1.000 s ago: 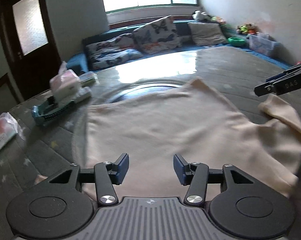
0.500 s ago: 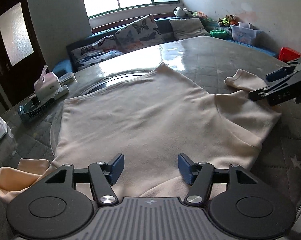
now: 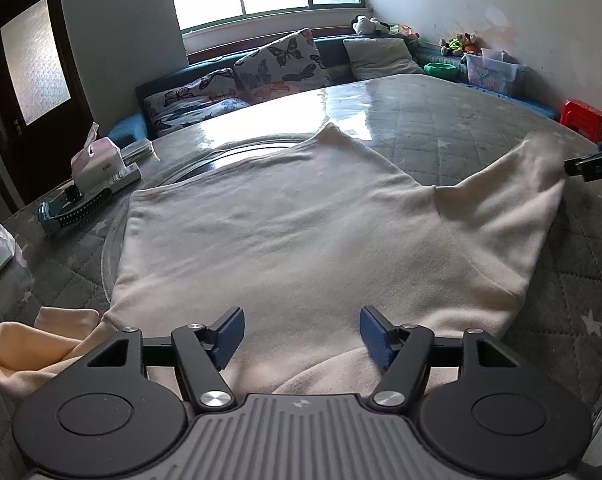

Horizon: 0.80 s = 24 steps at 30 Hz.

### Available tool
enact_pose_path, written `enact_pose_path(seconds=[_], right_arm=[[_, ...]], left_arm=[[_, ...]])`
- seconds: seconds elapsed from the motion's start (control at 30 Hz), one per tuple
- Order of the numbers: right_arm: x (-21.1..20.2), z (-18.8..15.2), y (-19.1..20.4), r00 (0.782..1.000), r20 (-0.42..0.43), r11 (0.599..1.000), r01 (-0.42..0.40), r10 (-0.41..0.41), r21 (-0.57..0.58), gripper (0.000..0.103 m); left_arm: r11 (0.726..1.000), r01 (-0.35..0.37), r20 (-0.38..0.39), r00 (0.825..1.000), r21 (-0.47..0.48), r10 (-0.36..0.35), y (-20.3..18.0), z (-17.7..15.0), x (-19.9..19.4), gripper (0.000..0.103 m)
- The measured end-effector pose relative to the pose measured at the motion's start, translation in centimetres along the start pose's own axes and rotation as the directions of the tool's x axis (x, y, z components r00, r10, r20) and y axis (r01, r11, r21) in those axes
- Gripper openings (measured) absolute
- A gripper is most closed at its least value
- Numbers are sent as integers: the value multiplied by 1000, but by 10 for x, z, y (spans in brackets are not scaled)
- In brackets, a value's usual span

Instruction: Fold clothes

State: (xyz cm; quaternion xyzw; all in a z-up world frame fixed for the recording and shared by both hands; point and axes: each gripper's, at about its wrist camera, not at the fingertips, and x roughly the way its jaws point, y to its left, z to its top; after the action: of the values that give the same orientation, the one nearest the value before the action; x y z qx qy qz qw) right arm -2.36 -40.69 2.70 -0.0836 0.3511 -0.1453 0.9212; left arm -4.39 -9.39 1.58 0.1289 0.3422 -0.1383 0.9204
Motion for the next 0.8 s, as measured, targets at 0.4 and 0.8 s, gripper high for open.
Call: enact_pose_path(seconds=[0.4,0.8], right_arm=[[9,11,-8,963,14,954,-270,270,133,76],[39,26,8,959,-25,958,-279,281,65,71]], left_arm=[[1000,-11,-6,1000,-6,11,-2,0,-1,69],[1000,-2,-8,1000,7,2,0,-3,-4,71]])
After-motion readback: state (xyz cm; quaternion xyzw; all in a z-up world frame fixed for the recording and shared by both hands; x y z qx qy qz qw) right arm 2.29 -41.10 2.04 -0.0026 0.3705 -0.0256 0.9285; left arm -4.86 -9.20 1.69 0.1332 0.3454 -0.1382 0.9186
